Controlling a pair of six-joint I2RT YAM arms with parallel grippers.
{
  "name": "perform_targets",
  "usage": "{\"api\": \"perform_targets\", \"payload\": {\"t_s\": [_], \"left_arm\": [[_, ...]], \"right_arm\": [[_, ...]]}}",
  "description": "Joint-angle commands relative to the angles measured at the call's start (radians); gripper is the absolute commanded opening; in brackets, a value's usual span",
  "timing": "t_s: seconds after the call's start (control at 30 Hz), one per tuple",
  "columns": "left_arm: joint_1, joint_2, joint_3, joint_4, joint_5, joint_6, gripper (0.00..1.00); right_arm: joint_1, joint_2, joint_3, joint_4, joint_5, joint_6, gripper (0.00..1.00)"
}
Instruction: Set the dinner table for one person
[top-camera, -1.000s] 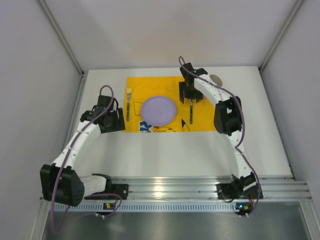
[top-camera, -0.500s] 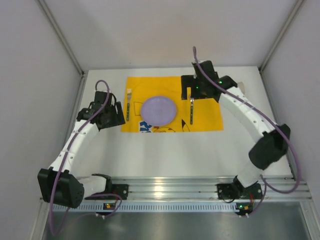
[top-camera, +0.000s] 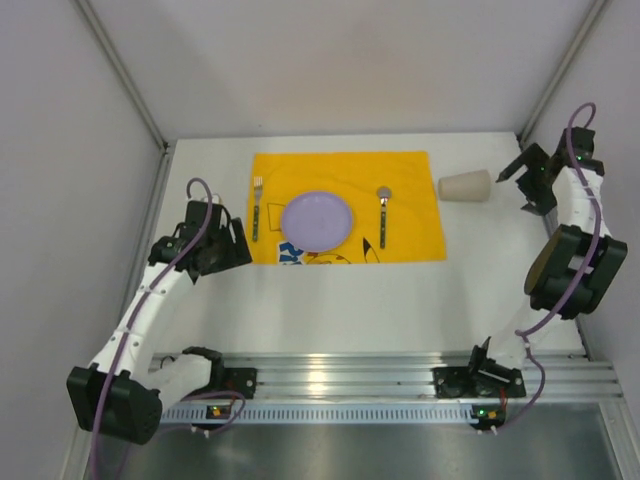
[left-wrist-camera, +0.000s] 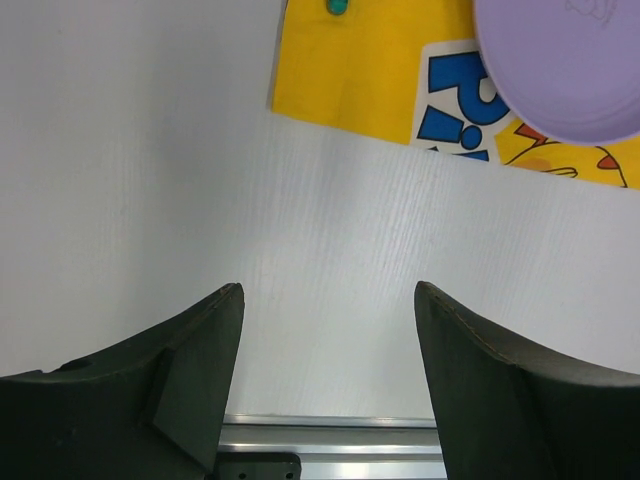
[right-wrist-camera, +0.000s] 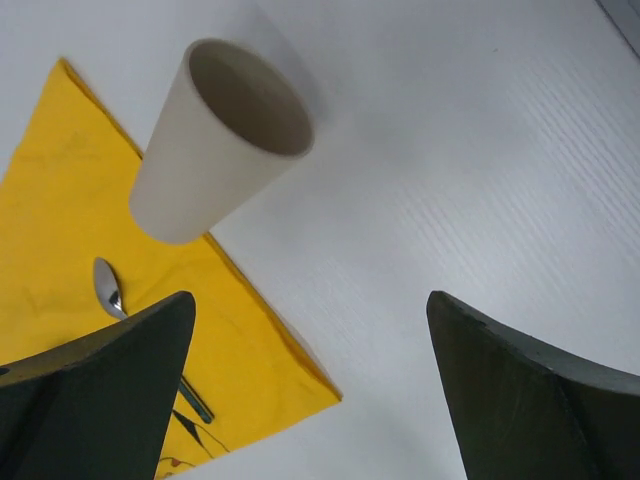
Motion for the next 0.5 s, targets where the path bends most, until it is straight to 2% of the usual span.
{"api": "perform_targets", "payload": {"t_s": [0.0,0.23,0.47], "left_arm": [[-0.002,-0.037,-0.040,0.001,0.013,-0.023,0.75],[-0.002,-0.042,-0.083,0.034,0.004,-0.039,0.74],[-0.002,-0.033,-0.095,0.041,0.004,-0.039,0.75]], "right_arm": [[-0.056,0.078,0.112,0.087,-0.187,0.067,1.00],[-0.083,0.257,0.290,0.116,-0.338,0.060,1.00],[-0.081,0.338,0.219,0.188,-0.409,0.089,1.00]]}}
